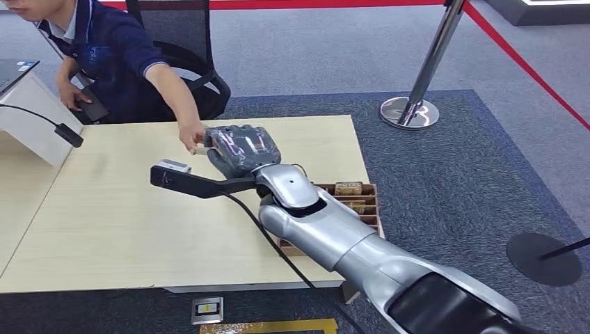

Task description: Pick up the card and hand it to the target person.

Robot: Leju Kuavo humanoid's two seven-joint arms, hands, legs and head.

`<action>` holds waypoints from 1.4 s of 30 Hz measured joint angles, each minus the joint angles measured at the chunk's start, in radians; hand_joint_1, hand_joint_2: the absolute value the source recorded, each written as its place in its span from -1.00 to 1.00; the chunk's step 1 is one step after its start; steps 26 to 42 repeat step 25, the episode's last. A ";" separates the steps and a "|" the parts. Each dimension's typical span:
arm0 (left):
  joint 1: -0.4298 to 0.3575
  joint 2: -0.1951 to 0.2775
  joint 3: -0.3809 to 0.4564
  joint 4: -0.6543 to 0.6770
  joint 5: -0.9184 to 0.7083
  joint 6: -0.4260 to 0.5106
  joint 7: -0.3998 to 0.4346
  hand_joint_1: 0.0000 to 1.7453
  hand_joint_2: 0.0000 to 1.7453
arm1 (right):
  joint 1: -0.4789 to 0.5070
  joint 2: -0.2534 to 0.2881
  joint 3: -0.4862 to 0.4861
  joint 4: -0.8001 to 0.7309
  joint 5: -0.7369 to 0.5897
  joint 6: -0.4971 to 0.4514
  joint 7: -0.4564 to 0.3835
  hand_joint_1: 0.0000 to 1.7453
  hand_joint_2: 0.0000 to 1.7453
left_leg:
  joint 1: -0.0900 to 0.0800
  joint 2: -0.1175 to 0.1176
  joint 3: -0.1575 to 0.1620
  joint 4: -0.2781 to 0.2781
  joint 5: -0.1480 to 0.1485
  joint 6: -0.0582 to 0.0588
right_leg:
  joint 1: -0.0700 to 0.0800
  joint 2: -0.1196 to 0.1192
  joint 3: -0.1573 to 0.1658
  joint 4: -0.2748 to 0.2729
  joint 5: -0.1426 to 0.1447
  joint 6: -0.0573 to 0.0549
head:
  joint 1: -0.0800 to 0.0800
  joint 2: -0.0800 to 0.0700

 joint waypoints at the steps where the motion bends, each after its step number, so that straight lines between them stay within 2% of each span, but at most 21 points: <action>1: 0.000 0.000 0.000 0.000 0.000 0.000 -0.001 -1.00 -1.00 | 0.000 0.000 0.009 0.000 -0.014 -0.001 0.001 0.54 1.00 | 0.000 0.000 0.000 0.000 0.000 0.000 | 0.000 0.000 0.000 0.000 0.000 0.000 | 0.000 0.000; 3: 0.000 0.000 0.000 0.000 0.000 0.000 -0.002 -1.00 -1.00 | -0.002 0.000 0.027 -0.001 -0.050 -0.006 -0.002 -0.40 1.00 | 0.000 0.000 0.000 0.000 0.000 0.000 | 0.000 0.000 0.000 0.000 0.000 0.000 | 0.000 0.000; 4: 0.000 0.000 0.000 0.000 0.000 0.000 -0.002 -1.00 -1.00 | -0.003 0.000 0.033 -0.001 -0.070 -0.011 -0.006 -0.79 1.00 | 0.000 0.000 0.000 0.000 0.000 0.000 | 0.000 0.000 0.000 0.000 0.000 0.000 | 0.000 0.000; 5: 0.000 0.000 0.000 0.000 -0.001 0.000 -0.001 -1.00 -1.00 | -0.004 0.000 0.036 -0.001 -0.087 -0.017 -0.014 -0.89 1.00 | 0.000 0.000 0.000 0.000 0.000 0.000 | 0.000 0.000 0.000 0.000 0.000 0.000 | 0.000 0.000; 12: 0.001 0.001 0.000 0.000 -0.010 0.001 0.007 -1.00 -1.00 | -0.008 0.000 0.021 0.000 -0.128 -0.082 -0.077 -1.00 1.00 | 0.000 0.000 0.000 0.000 0.000 0.000 | 0.000 0.000 0.000 0.000 0.000 0.000 | 0.000 0.000; 17: 0.001 0.001 0.001 0.000 -0.003 0.006 0.004 -1.00 -1.00 | 0.022 -0.003 -0.064 -0.055 -0.068 -0.108 -0.131 -1.00 1.00 | 0.000 0.000 0.000 0.000 0.000 0.000 | 0.000 0.000 0.000 0.000 0.000 0.000 | 0.000 0.000; 20: 0.002 0.001 0.006 0.000 0.014 0.010 -0.002 -1.00 -1.00 | 0.109 -0.016 -0.144 -0.188 -0.017 -0.111 -0.156 -1.00 1.00 | 0.000 0.000 0.000 0.000 0.000 0.000 | 0.000 0.000 0.000 -0.001 0.000 0.000 | 0.000 0.000; 25: 0.006 0.001 0.019 0.000 0.033 0.019 -0.001 -1.00 -1.00 | 0.337 -0.072 -0.272 -0.499 0.131 -0.157 -0.136 -1.00 1.00 | 0.000 -0.001 0.000 0.000 -0.001 0.001 | 0.000 0.000 0.000 -0.002 0.000 0.000 | 0.000 0.000; 42: 0.006 0.001 0.019 0.000 0.033 0.019 -0.001 -1.00 -1.00 | 0.337 -0.072 -0.272 -0.499 0.131 -0.157 -0.136 -1.00 1.00 | 0.000 -0.001 0.000 0.000 -0.001 0.001 | 0.000 0.000 0.000 -0.002 0.000 0.000 | 0.000 0.000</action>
